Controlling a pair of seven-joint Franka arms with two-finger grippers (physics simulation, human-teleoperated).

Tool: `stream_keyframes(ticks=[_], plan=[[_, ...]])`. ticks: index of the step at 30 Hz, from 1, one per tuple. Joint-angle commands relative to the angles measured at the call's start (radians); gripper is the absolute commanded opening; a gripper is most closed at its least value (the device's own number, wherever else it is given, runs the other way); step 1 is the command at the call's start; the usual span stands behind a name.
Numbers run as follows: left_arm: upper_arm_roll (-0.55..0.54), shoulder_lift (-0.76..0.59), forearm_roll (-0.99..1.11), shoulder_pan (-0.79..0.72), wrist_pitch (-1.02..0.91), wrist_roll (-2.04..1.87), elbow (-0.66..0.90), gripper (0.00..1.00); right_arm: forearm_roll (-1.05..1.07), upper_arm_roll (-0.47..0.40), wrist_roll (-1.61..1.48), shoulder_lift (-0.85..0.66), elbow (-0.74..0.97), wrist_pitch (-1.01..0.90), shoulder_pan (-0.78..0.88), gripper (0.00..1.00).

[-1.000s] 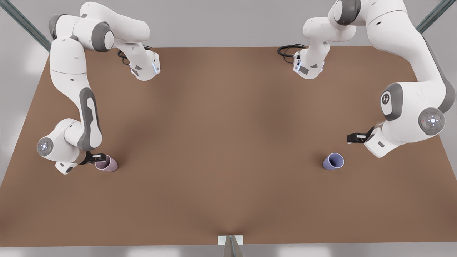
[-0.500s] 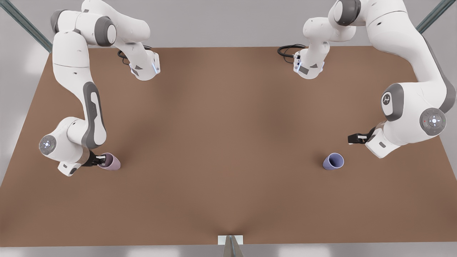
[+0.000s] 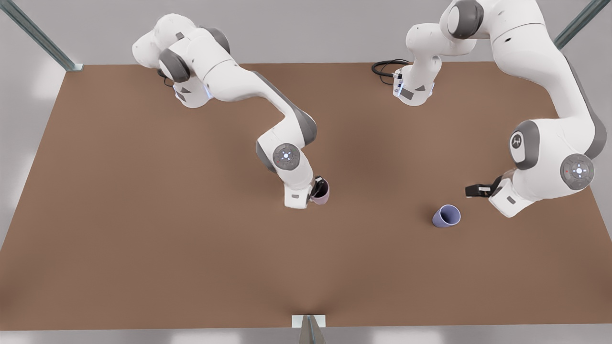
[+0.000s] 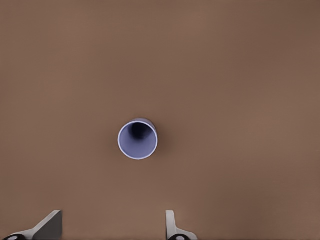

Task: Stack the cups, with the pink cup at the bottom and the purple cup at the top

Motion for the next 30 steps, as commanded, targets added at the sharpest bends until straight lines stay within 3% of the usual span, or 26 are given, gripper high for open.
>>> stream_keyframes(ticks=[1,3,6,16,24,27,30], plan=[[0.004,0.004,-0.035,0.016,0.114,0.055,-0.047,1.00,-0.008,0.001,1.029,0.090,0.100,-0.074,0.039,0.21],[0.007,-0.002,-0.039,0.016,0.298,0.067,-0.184,1.00,-0.012,0.023,1.095,0.154,0.121,0.008,0.082,0.21],[0.007,0.035,-0.041,0.039,0.444,0.095,-0.263,1.00,-0.012,0.015,1.103,0.154,0.118,0.018,0.087,0.21],[0.008,0.161,-0.108,0.068,0.597,0.196,-0.286,1.00,-0.012,0.020,1.105,0.202,0.114,0.098,0.092,0.21],[0.007,0.197,-0.110,0.066,0.625,0.210,-0.329,0.99,-0.012,0.020,1.105,0.203,0.101,0.106,0.095,0.54],[0.007,0.214,-0.131,0.066,0.622,0.210,-0.329,0.59,-0.011,0.018,1.105,0.197,0.095,0.109,0.095,0.61],[0.002,0.224,-0.134,0.065,0.623,0.208,-0.329,0.49,-0.011,0.018,1.100,0.183,0.088,0.101,0.095,0.61]])
